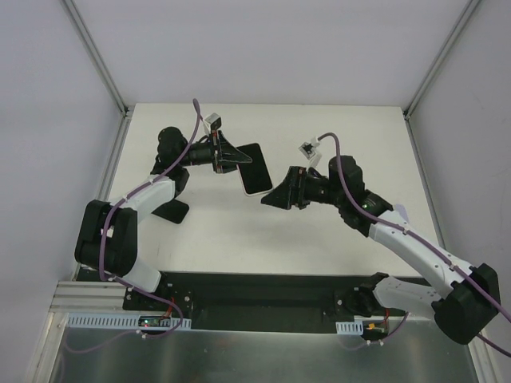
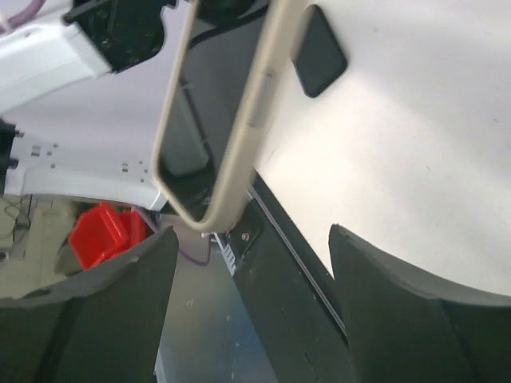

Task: Take the phone out of the phone case
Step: Pick up the phone at the center of the board.

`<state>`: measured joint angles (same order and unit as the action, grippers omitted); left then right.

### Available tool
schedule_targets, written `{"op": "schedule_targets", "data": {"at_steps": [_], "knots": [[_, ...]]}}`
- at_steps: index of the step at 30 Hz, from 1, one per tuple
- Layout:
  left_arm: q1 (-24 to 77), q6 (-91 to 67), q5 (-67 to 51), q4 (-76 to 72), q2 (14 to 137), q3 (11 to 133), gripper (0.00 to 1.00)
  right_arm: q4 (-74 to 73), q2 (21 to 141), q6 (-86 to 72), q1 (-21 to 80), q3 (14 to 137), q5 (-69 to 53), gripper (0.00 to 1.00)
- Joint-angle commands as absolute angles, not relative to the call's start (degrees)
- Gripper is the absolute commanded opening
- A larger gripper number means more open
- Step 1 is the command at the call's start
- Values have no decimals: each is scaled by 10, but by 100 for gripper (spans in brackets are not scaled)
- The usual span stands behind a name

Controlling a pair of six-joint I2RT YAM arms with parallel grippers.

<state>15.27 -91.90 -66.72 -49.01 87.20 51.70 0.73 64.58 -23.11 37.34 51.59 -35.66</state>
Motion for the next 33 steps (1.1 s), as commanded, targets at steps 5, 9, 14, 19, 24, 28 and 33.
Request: {"op": "schedule_targets", "data": {"at_steps": [5, 9, 14, 19, 24, 28, 33], "knots": [[153, -969, -651, -548, 874, 541, 0, 136, 549, -407, 377, 417, -205, 73], [153, -974, -648, -555, 878, 540, 0, 171, 533, -432, 377, 409, -191, 72], [153, -981, -643, -570, 878, 538, 0, 217, 540, -477, 377, 404, -159, 68], [153, -990, -642, -583, 877, 538, 0, 286, 588, -539, 377, 391, -167, 55], [151, -991, -642, -584, 876, 541, 0, 347, 627, -579, 378, 389, -185, 37], [148, -993, -639, -588, 877, 538, 0, 396, 643, -607, 378, 380, -194, 8], [141, -995, -628, -591, 881, 534, 0, 446, 644, -621, 378, 366, -209, 2]]}}
